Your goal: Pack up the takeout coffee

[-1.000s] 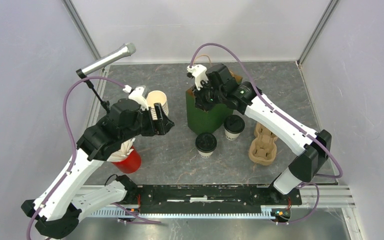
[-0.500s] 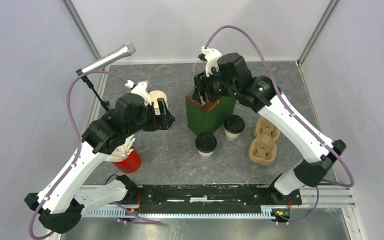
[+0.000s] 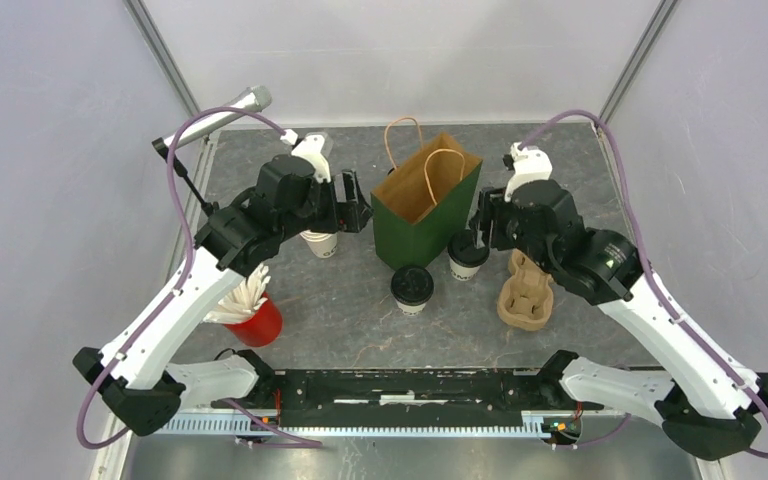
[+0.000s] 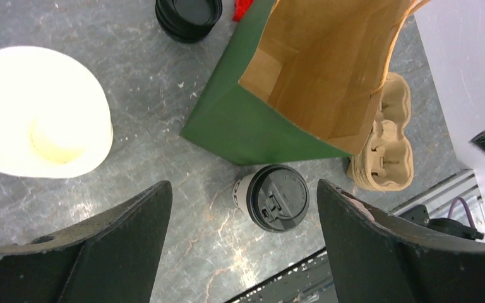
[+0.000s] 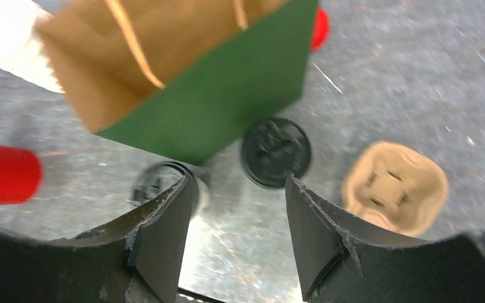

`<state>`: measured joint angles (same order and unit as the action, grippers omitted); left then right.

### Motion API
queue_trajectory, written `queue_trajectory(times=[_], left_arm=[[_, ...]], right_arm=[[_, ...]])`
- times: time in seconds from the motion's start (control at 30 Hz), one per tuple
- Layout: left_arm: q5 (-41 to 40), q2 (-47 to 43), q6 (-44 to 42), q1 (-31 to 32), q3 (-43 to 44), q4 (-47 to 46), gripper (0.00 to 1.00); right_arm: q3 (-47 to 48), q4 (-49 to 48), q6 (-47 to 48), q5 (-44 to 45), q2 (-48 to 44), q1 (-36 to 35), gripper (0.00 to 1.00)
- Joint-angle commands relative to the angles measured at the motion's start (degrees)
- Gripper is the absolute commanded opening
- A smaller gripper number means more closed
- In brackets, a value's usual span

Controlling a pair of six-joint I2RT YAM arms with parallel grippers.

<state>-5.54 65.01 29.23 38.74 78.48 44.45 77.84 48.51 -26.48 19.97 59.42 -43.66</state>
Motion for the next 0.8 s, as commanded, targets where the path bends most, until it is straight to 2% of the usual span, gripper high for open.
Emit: queue_trajectory(times=[0.0, 0.13, 0.3, 0.4, 0.53, 0.77], left_arm=[[-0.3, 3.1, -5.8, -0.1, 3.0, -5.5, 0.91], [-0.6, 6.1, -7.7, -0.1, 3.1, -8.1, 0.91], [1.4, 10.2, -8.7, -0.2, 5.4, -8.4, 0.90], [1.6, 11.2, -8.8, -0.2, 6.0, -8.1, 0.89], [2.3, 11.2, -8.3, -0.2, 6.2, -8.1, 0.88], [2.4, 12.2, -8.3, -0.5, 6.0, -7.9, 0.85]], right_arm=[[-7.1, 4.0, -0.6, 9.0, 0.3, 2.0, 0.63], [-14.1, 2.4, 3.5, 7.5, 0.6, 8.0, 0.65], [-23.0, -4.1, 6.6, -1.1, -1.0, 18.6, 0.65], [-26.1, -5.5, 7.0, -3.6, 0.2, 20.7, 0.64], [-28.0, -5.8, 5.8, -4.8, 0.4, 22.2, 0.57], [-28.1, -3.0, 3.7, -0.2, 0.0, 23.6, 0.55]])
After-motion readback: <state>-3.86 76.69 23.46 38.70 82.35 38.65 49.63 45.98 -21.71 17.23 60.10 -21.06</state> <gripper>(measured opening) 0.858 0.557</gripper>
